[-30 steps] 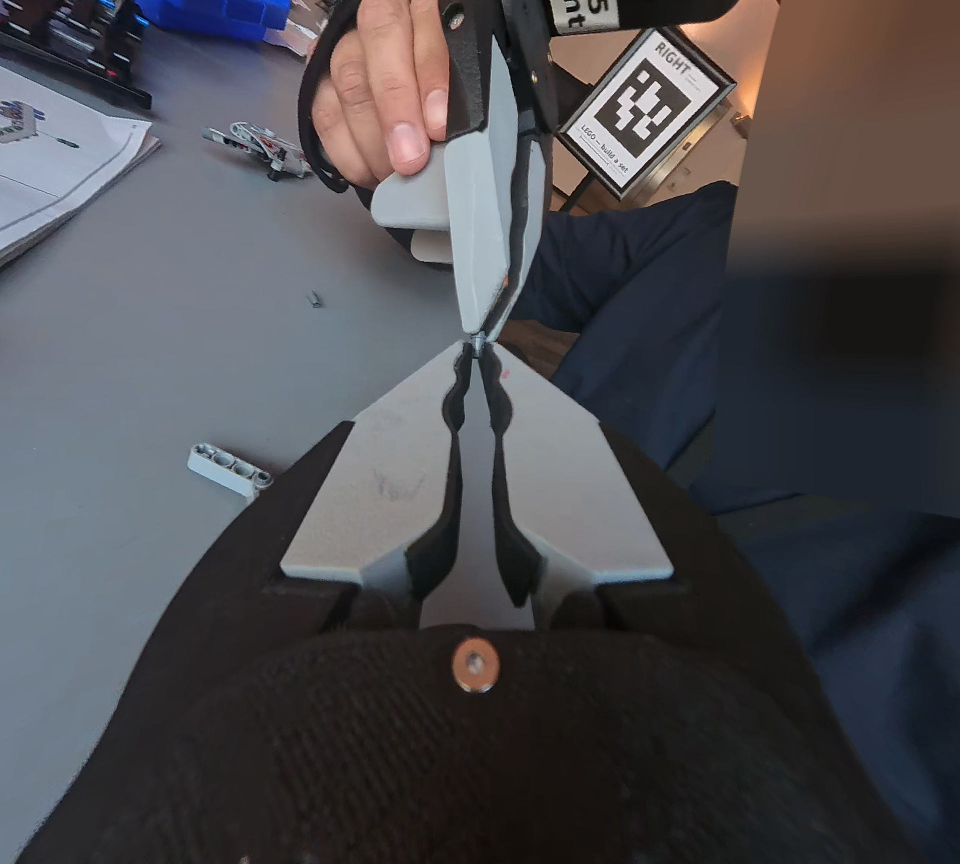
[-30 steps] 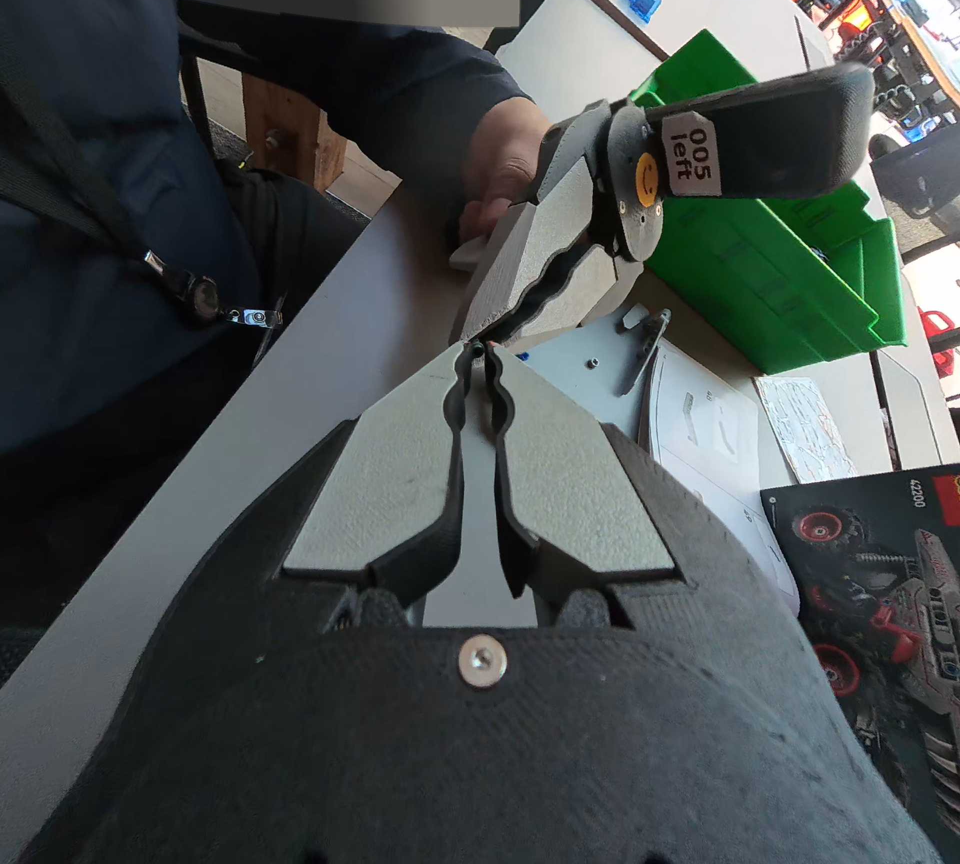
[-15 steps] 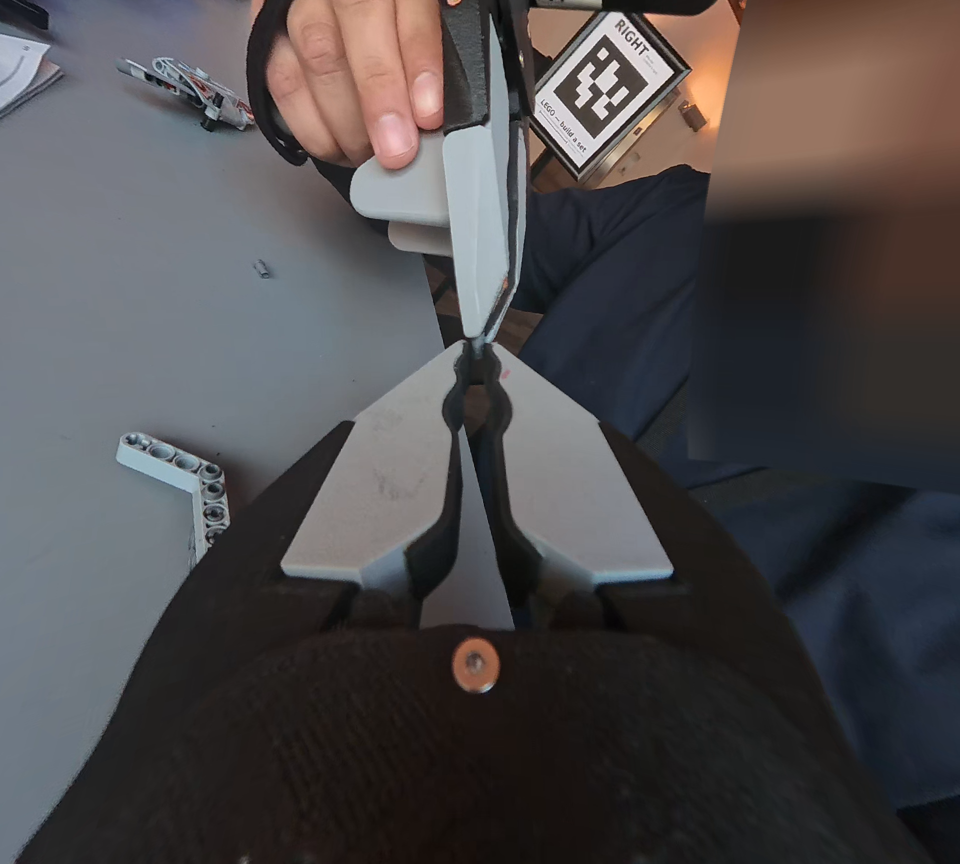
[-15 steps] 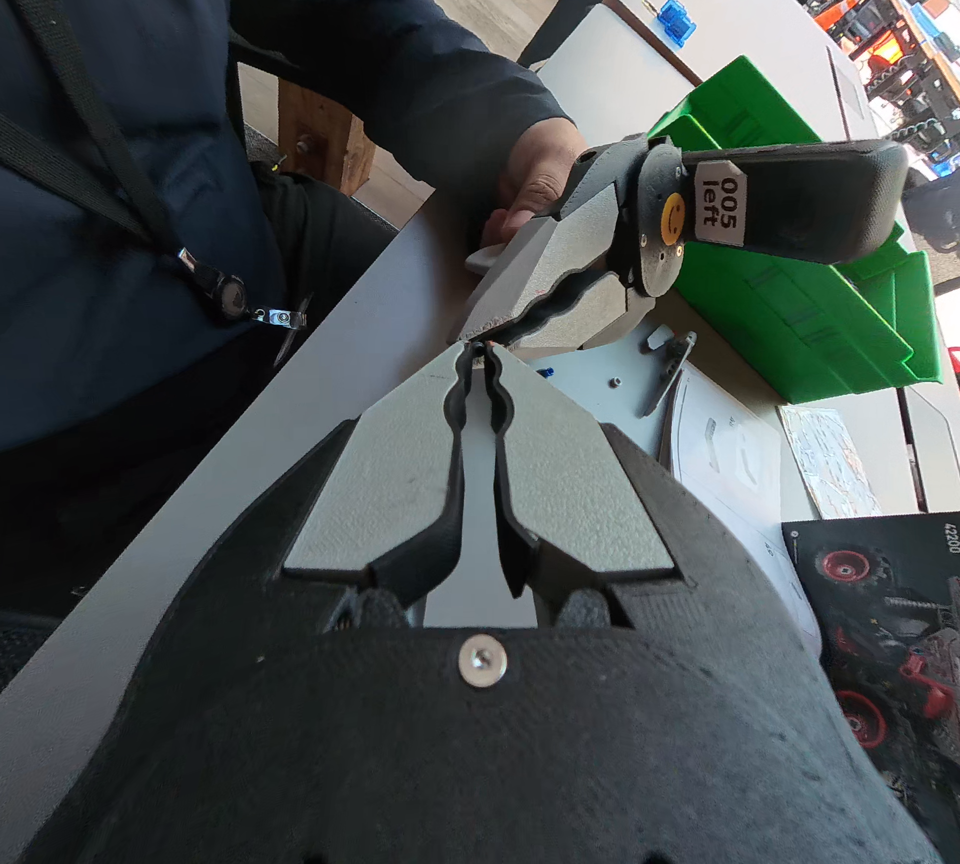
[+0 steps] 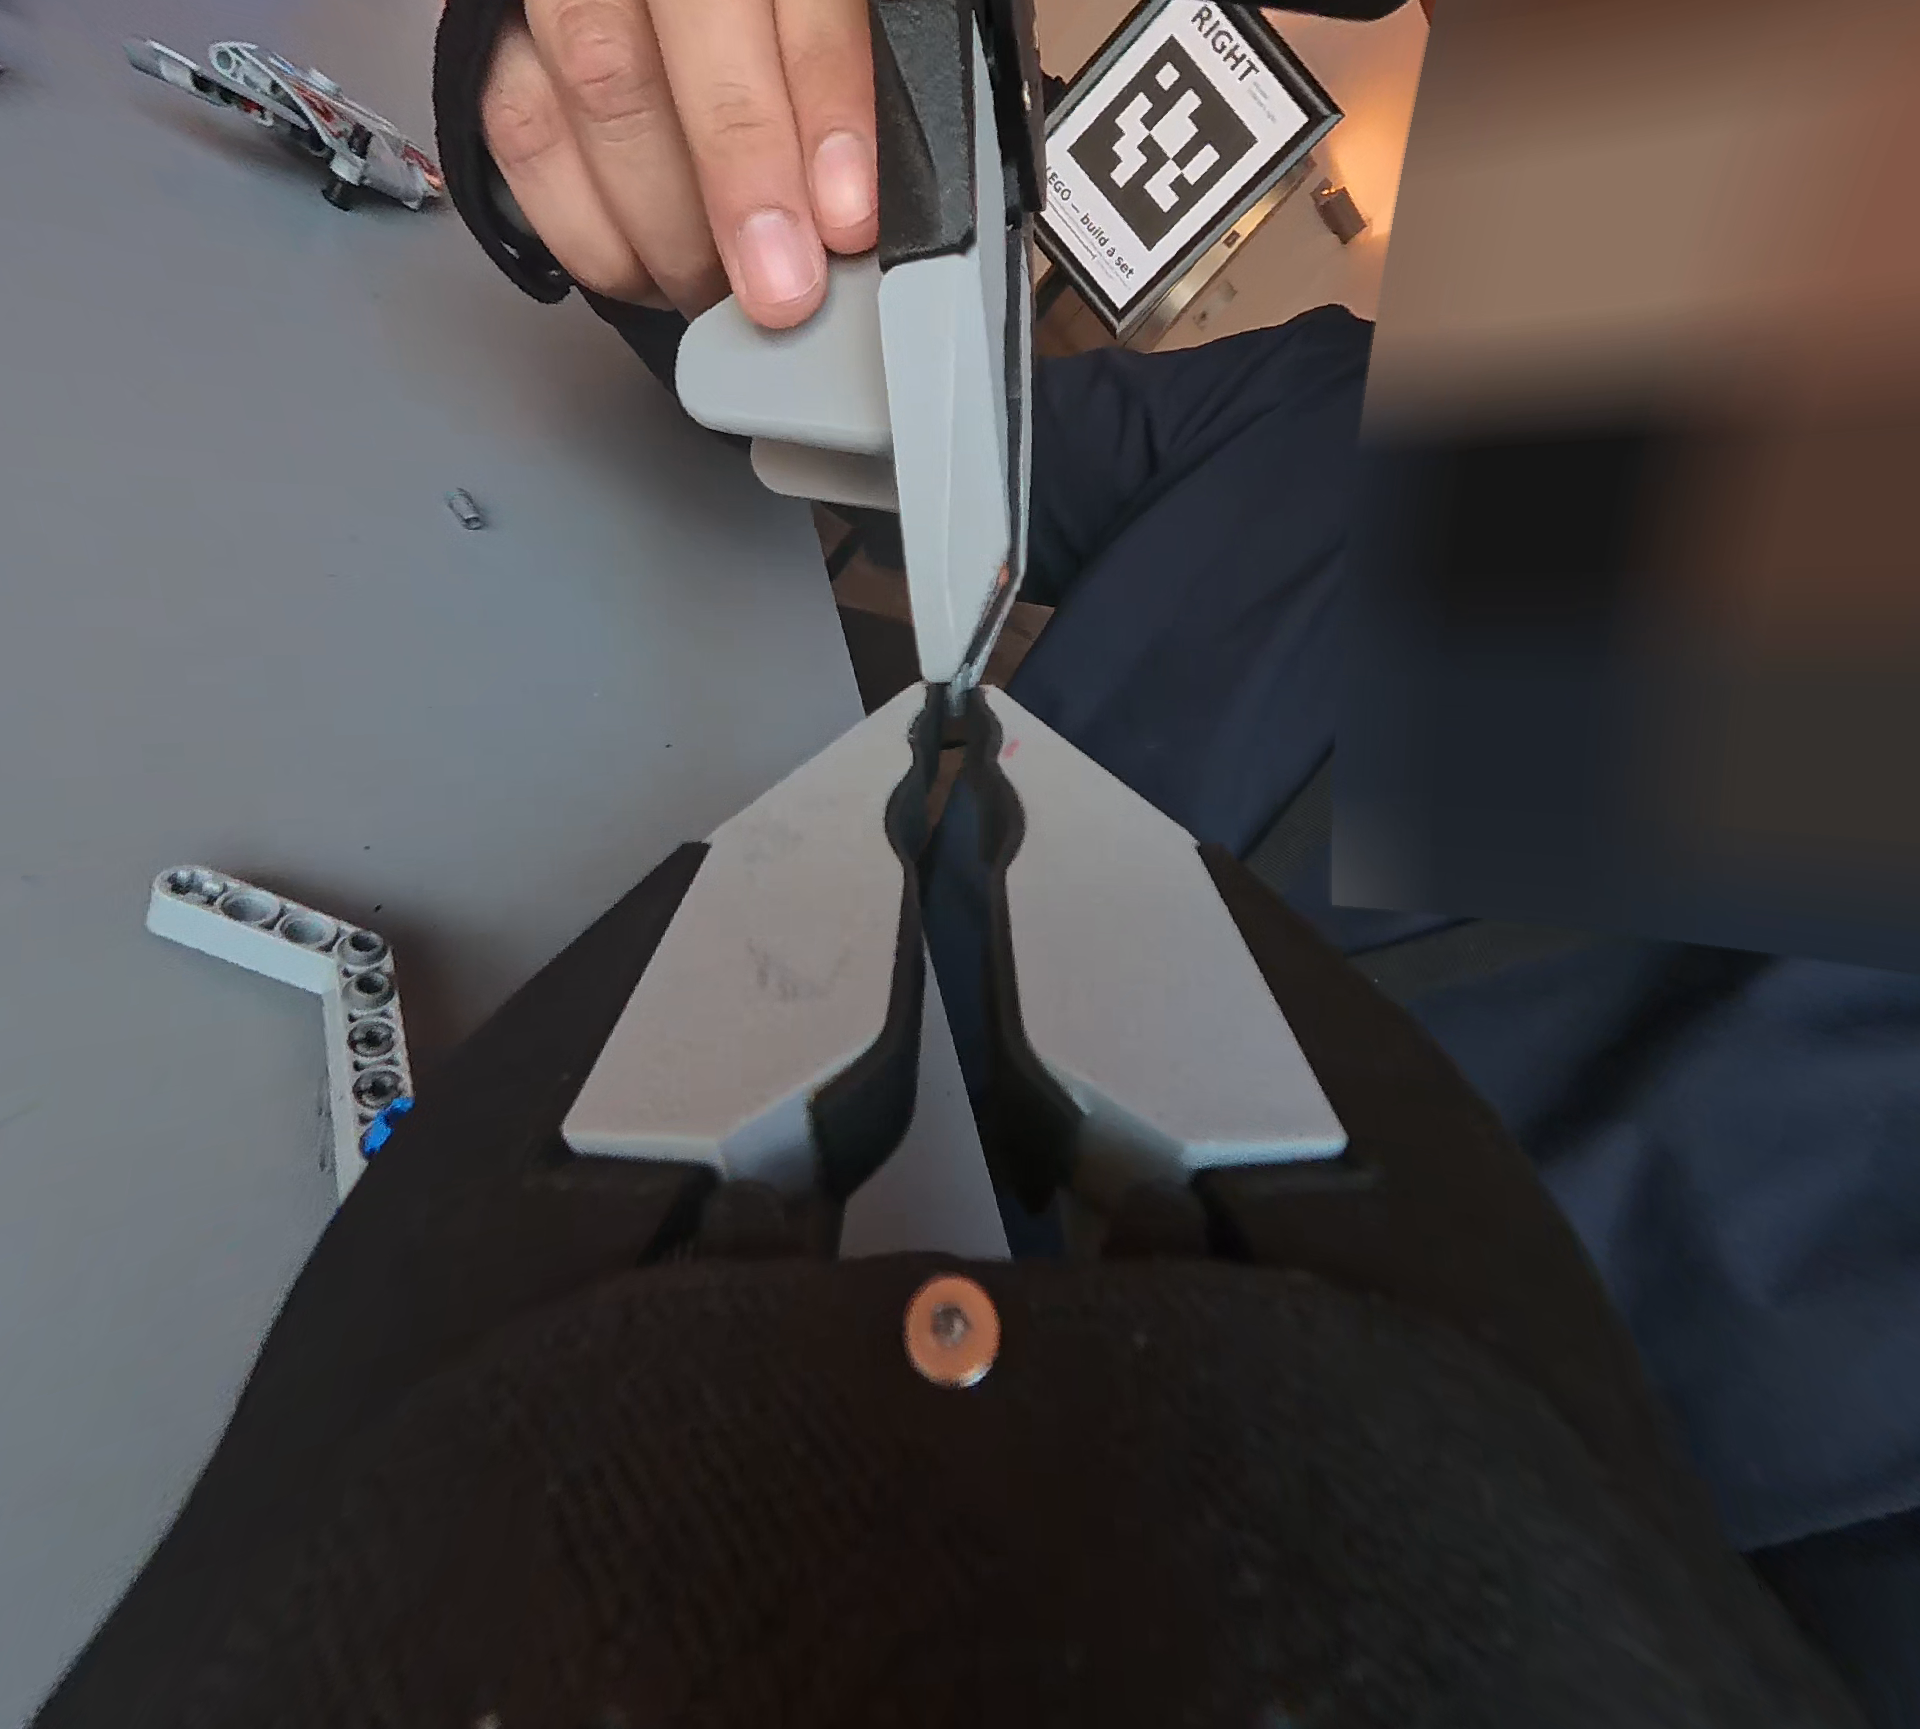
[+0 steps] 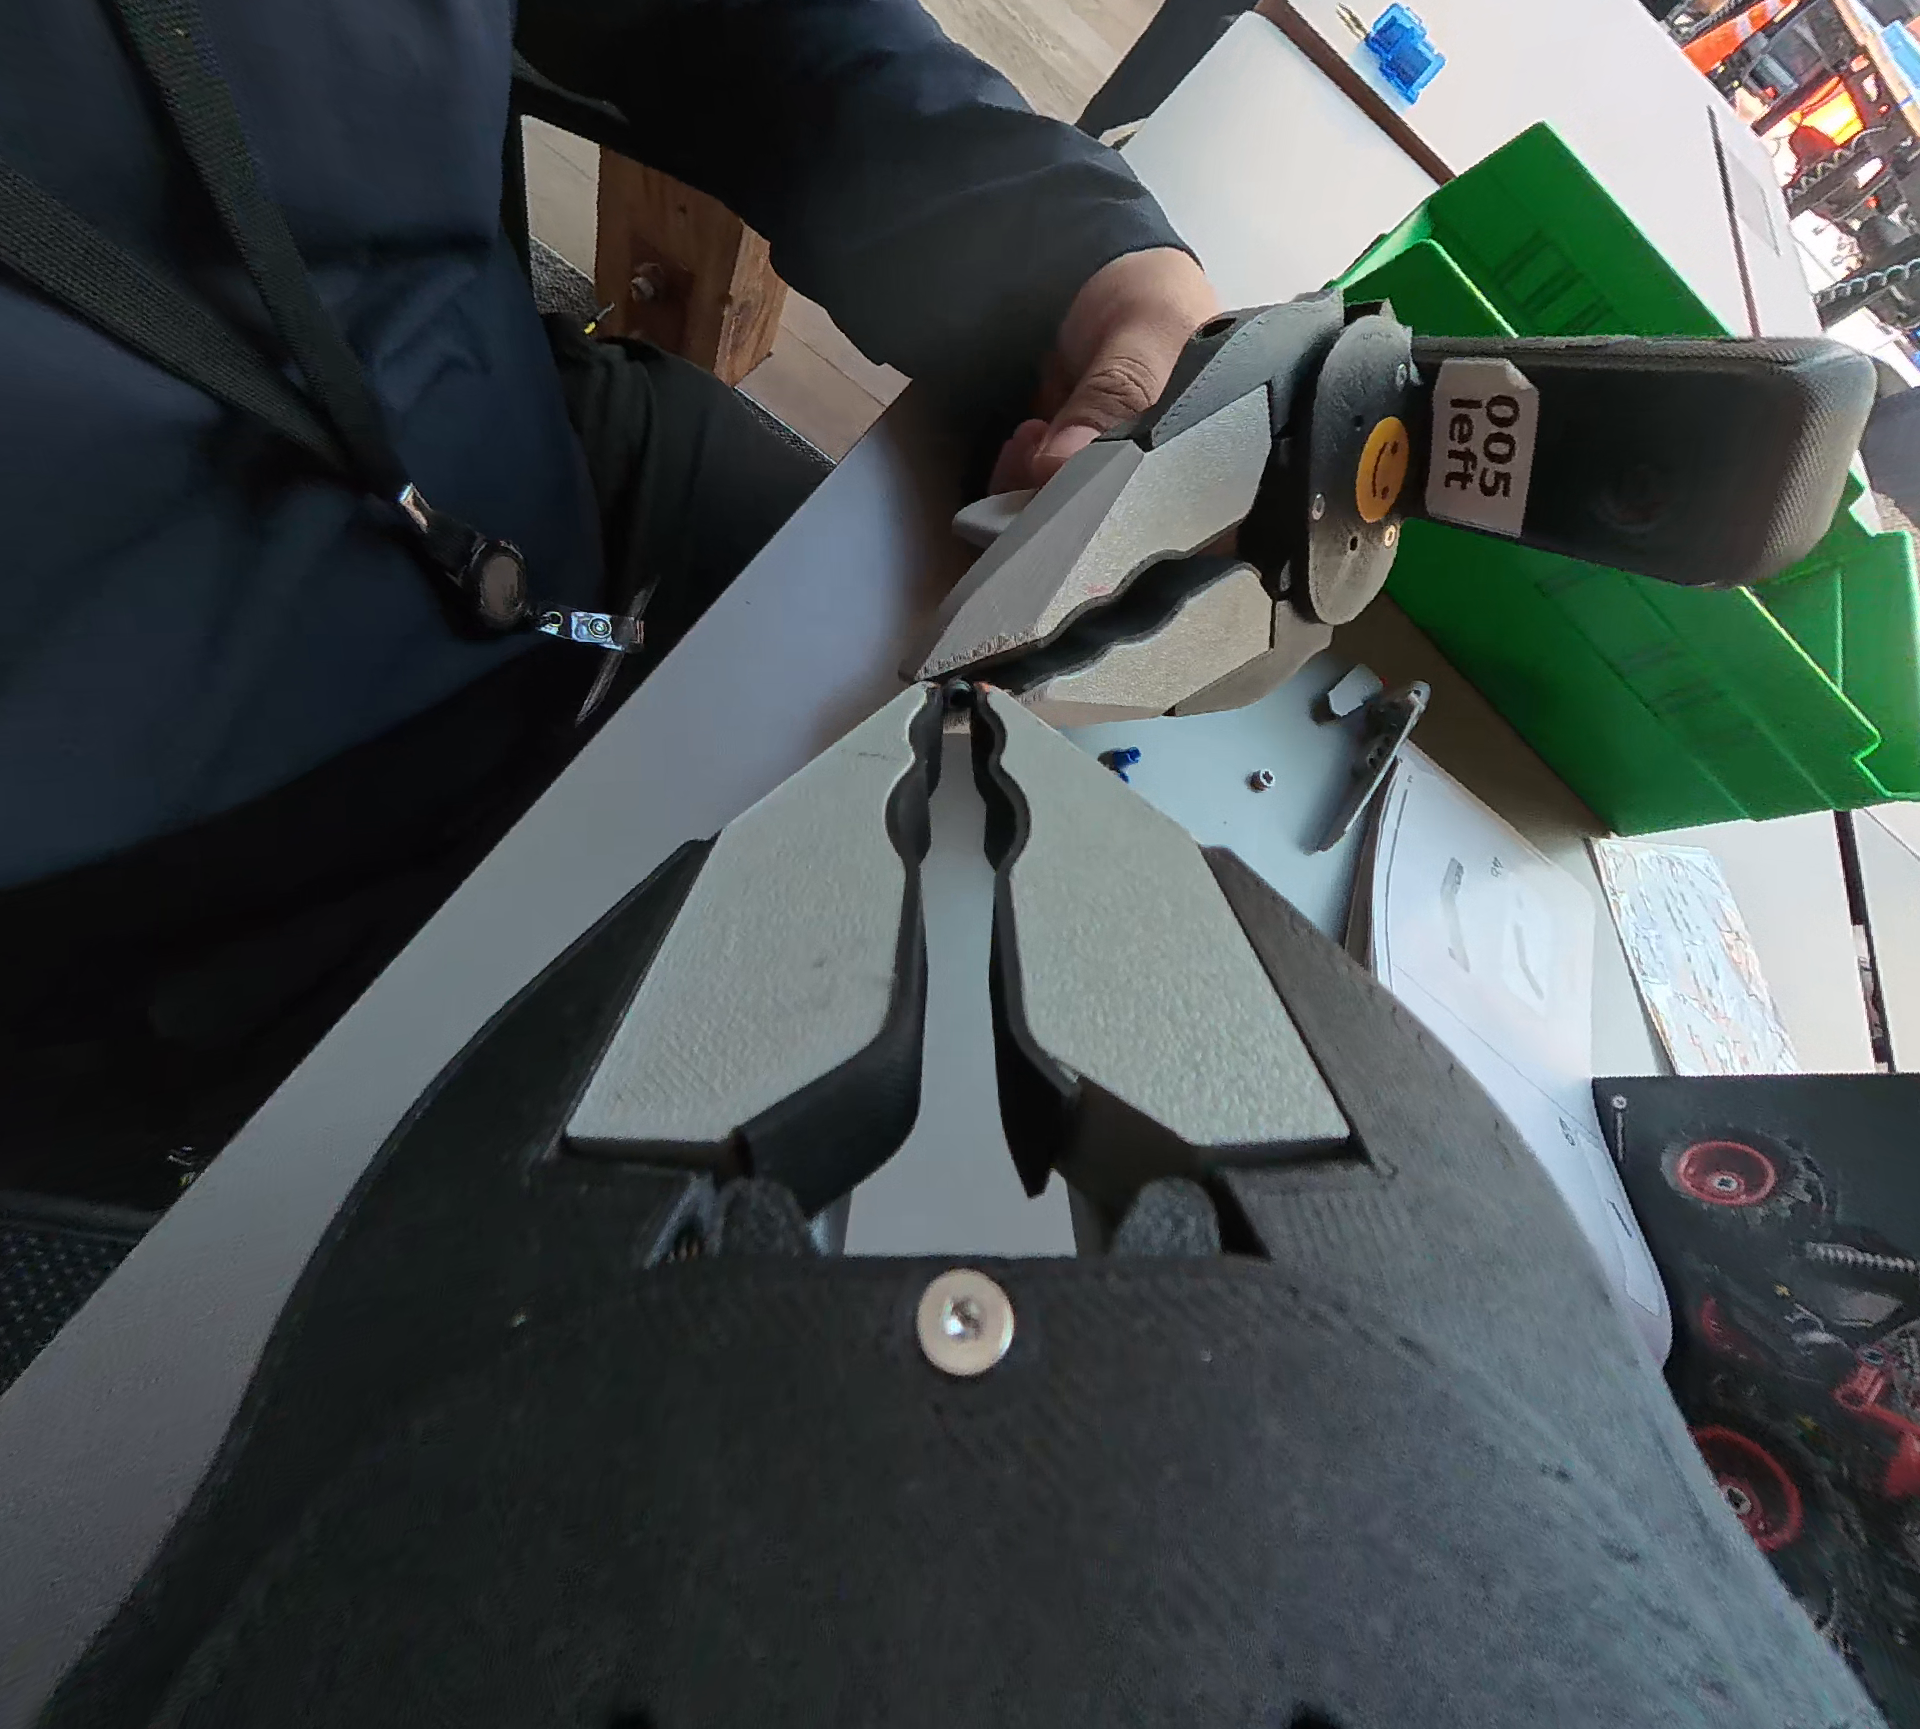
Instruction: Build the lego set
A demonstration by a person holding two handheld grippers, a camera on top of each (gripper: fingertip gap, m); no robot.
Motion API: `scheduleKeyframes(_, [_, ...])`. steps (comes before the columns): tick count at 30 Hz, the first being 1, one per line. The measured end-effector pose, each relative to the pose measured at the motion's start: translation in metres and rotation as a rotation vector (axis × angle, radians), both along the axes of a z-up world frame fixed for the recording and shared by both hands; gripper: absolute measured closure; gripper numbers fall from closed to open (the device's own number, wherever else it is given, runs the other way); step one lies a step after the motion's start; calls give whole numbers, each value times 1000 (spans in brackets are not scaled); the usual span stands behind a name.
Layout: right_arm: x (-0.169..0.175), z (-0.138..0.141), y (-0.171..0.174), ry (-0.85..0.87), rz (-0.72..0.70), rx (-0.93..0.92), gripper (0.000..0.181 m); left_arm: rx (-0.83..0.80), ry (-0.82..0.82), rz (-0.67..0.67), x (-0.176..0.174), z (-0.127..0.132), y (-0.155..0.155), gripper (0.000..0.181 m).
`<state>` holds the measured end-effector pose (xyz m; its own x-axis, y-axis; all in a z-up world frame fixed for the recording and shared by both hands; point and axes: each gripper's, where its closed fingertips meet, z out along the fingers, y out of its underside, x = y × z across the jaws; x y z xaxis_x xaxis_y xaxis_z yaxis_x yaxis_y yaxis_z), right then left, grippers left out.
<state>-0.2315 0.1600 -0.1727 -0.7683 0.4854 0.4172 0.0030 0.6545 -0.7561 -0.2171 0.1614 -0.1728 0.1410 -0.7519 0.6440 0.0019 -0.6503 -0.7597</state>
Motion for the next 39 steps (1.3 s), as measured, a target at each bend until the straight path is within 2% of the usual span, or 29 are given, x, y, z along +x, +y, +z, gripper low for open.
scheduleKeyframes(9, [2,0,-5,6,22,2,180,-3,-7,-26,1,1,-5,180])
scheduleKeyframes(13, [-5,5,2,-23,-30,-59,180,21,24,23,-12,4,-2,177])
scheduleKeyframes(16, [-20,3,28,-65,-167,-86,180,97,225,186,-38,-5,7,160])
scheduleKeyframes(19, [-33,-23,57,-231,-338,-75,180,185,509,349,-68,-22,16,149])
scheduleKeyframes(23, [-44,-48,64,-385,-428,-114,180,206,607,411,-77,-39,20,150])
scheduleKeyframes(26, [-52,-49,64,-415,-468,-129,181,188,699,391,-84,-62,28,149])
scheduleKeyframes(28, [-54,-52,63,-449,-484,-121,181,175,714,366,-85,-68,32,150])
scheduleKeyframes(30, [-54,-56,62,-480,-494,-115,181,179,705,324,-80,-69,32,162])
scheduleKeyframes(35, [-53,-62,61,-535,-498,-128,181,203,720,302,-76,-72,34,177])
scheduleKeyframes(39, [-52,-67,64,-556,-513,-79,181,212,681,313,-76,-66,36,177])
